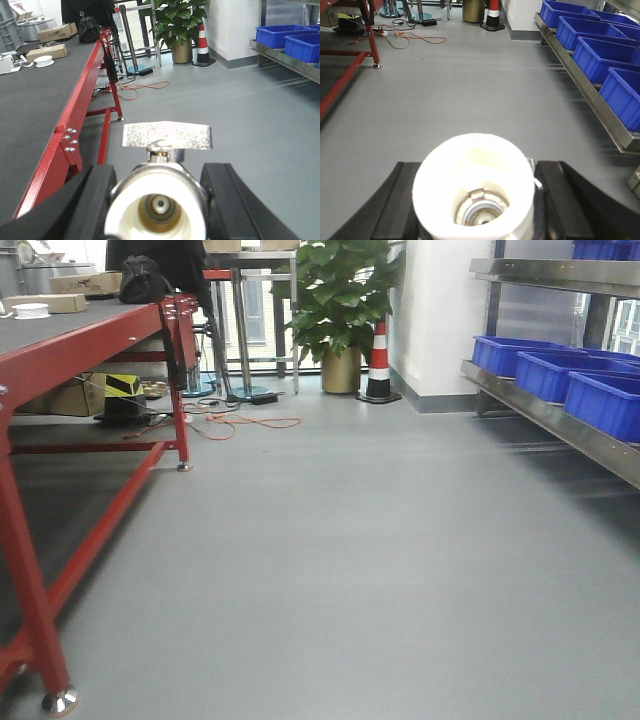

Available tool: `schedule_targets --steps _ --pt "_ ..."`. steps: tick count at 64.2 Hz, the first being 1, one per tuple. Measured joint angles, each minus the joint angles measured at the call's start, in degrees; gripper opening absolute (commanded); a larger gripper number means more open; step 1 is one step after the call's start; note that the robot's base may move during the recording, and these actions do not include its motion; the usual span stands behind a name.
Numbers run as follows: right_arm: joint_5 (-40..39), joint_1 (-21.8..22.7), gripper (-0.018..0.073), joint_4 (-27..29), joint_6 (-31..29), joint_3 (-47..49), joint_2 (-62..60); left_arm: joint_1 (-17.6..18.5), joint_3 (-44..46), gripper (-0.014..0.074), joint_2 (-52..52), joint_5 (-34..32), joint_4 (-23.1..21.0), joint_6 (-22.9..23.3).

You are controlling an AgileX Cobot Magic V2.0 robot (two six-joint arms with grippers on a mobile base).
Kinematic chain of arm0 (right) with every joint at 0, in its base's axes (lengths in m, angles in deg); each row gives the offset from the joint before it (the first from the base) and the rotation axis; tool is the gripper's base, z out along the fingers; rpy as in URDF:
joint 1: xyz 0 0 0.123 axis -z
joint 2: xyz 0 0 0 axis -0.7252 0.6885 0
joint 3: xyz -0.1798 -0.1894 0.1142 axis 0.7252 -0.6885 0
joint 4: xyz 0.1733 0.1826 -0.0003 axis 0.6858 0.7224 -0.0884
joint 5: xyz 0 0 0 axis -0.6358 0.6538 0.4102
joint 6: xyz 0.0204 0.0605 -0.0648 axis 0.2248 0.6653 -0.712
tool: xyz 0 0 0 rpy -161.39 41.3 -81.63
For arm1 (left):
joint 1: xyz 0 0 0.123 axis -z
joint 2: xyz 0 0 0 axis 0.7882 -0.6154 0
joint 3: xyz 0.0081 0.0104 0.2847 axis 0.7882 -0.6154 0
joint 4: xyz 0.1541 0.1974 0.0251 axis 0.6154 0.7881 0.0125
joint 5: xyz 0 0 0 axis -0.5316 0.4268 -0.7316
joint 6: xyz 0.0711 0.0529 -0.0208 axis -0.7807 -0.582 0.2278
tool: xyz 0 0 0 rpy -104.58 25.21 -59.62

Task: Place valve from conveyor to right shelf box
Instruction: 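Drive the base to the steel shelf of blue boxes holding both valves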

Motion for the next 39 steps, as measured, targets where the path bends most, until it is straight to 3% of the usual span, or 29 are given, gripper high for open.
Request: schedule_targets --steps 39 --pt "0.0 0.0 -0.0153 0.1 0.0 0.0 0.0 0.0 0.0 -0.0111 0.0 0.0 0.12 0.0"
